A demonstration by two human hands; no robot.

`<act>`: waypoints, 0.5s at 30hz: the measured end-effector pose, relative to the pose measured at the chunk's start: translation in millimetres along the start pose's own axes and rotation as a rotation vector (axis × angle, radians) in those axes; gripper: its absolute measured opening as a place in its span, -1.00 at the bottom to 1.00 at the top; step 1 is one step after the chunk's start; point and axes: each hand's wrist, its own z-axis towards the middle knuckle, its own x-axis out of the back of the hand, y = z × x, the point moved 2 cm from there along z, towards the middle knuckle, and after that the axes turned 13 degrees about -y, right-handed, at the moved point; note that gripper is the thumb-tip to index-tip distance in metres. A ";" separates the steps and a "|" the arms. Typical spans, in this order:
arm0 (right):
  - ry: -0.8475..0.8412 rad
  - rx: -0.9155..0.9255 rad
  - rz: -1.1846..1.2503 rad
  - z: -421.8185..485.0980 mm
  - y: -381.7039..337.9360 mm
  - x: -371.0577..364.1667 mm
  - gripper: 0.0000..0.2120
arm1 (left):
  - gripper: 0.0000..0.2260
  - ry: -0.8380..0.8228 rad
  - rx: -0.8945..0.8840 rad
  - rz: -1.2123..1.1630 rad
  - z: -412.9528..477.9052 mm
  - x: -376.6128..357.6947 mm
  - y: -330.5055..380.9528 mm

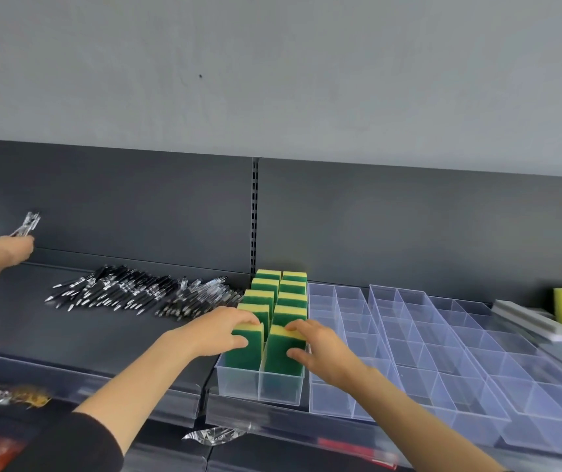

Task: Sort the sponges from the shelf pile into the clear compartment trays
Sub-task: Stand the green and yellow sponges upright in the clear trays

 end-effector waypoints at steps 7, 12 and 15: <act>-0.006 -0.005 -0.001 2.1 1.0 -1.3 -0.58 | -0.56 0.018 0.006 0.071 -1.9 1.9 -0.7; 0.033 -0.022 0.017 -5.5 8.2 8.5 -0.50 | -0.53 0.119 -0.031 0.112 -1.4 8.2 14.2; 0.066 -0.044 0.003 -16.3 19.0 18.7 -0.50 | -0.56 0.201 -0.074 0.126 3.8 9.6 34.5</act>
